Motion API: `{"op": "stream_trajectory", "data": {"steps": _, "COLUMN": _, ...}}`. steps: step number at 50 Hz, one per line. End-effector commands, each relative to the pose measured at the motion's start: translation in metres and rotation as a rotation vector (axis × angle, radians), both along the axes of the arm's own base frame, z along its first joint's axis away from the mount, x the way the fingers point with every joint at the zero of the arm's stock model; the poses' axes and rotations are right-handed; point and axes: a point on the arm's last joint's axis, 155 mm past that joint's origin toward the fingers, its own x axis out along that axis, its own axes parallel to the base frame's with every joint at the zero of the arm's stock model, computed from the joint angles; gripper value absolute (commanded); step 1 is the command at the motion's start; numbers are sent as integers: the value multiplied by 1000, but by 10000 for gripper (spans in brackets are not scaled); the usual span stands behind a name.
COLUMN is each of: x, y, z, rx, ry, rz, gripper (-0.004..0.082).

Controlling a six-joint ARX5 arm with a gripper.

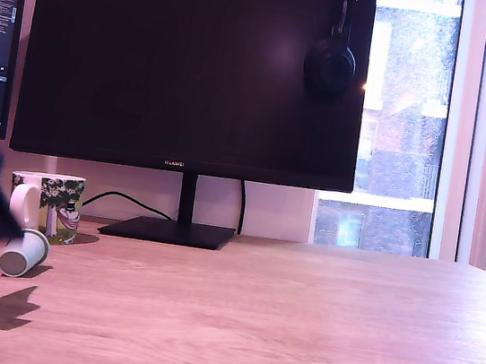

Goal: Pick up the coffee capsules from the table one by one and drop them inside the nearest coffee cup

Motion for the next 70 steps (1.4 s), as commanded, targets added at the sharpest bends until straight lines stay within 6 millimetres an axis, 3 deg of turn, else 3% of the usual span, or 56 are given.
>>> {"op": "stream_trajectory", "data": {"steps": 1, "x": 12, "y": -6, "z": 9, "rx": -16, "ry": -30, "rz": -3, "gripper": 747}}
{"op": "stream_trajectory", "data": {"steps": 23, "x": 39, "y": -27, "z": -5, "rx": -5, "ry": 9, "rz": -53, "gripper": 744}}
{"op": "stream_trajectory", "data": {"steps": 34, "x": 43, "y": -30, "z": -8, "rx": -3, "ry": 19, "rz": -57, "gripper": 727}}
{"op": "stream_trajectory", "data": {"steps": 42, "x": 42, "y": -29, "z": -9, "rx": -1, "ry": 24, "rz": -57, "gripper": 558}}
{"op": "stream_trajectory", "data": {"steps": 48, "x": 41, "y": -30, "z": -10, "rx": -3, "ry": 27, "rz": -63, "gripper": 292}}
{"op": "stream_trajectory", "data": {"steps": 51, "x": 41, "y": -30, "z": -10, "rx": -3, "ry": 28, "rz": -64, "gripper": 202}}
{"op": "stream_trajectory", "data": {"steps": 60, "x": 40, "y": -33, "z": -10, "rx": -10, "ry": 30, "rz": -81, "gripper": 104}}
{"op": "stream_trajectory", "data": {"steps": 70, "x": 40, "y": -34, "z": -9, "rx": -10, "ry": 28, "rz": -81, "gripper": 68}}
